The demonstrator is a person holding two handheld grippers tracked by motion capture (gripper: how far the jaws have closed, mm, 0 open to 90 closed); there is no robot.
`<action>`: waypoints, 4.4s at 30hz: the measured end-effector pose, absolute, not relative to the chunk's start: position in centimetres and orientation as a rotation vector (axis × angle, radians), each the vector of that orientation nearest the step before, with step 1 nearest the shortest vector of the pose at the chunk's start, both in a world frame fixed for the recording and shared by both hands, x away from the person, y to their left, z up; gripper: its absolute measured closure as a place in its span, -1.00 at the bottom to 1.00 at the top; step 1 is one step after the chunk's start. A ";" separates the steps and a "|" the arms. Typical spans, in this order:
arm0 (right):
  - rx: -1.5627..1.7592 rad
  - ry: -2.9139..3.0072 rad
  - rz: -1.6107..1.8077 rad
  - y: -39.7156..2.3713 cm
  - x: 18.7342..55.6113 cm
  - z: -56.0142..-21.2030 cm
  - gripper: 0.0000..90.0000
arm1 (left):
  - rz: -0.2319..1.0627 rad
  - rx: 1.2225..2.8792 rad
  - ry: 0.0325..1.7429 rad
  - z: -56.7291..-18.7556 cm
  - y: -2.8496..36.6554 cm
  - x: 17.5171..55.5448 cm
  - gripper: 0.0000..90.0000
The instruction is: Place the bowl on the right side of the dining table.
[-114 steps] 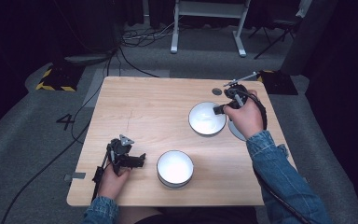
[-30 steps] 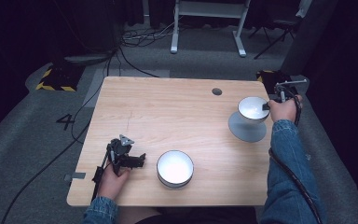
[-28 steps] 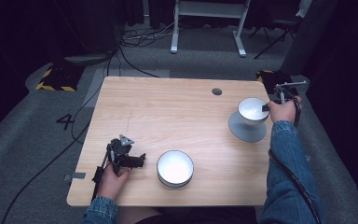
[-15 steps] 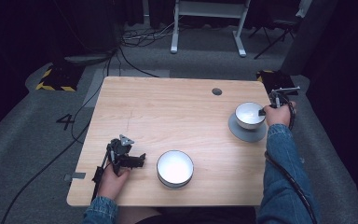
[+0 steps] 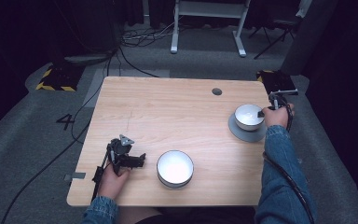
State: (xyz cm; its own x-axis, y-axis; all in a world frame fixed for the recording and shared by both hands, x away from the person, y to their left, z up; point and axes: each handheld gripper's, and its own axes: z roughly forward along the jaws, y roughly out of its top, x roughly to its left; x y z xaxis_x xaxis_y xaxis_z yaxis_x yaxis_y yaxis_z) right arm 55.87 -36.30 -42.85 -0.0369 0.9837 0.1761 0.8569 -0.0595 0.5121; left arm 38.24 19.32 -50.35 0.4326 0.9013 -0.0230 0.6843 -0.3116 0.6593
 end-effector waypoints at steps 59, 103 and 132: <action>1.408 2.148 0.849 -33.3 49.6 -35.5 -0.05 | 0.475 2.101 1.326 -50.3 19.4 38.2 -0.95; 1.172 2.417 0.728 -31.3 39.6 -36.4 -0.20 | 0.479 2.100 1.326 -50.3 19.3 38.2 -0.95; 1.192 2.499 0.823 -31.6 37.5 -44.7 -0.22 | 0.474 2.100 1.325 -50.3 19.3 38.2 -0.95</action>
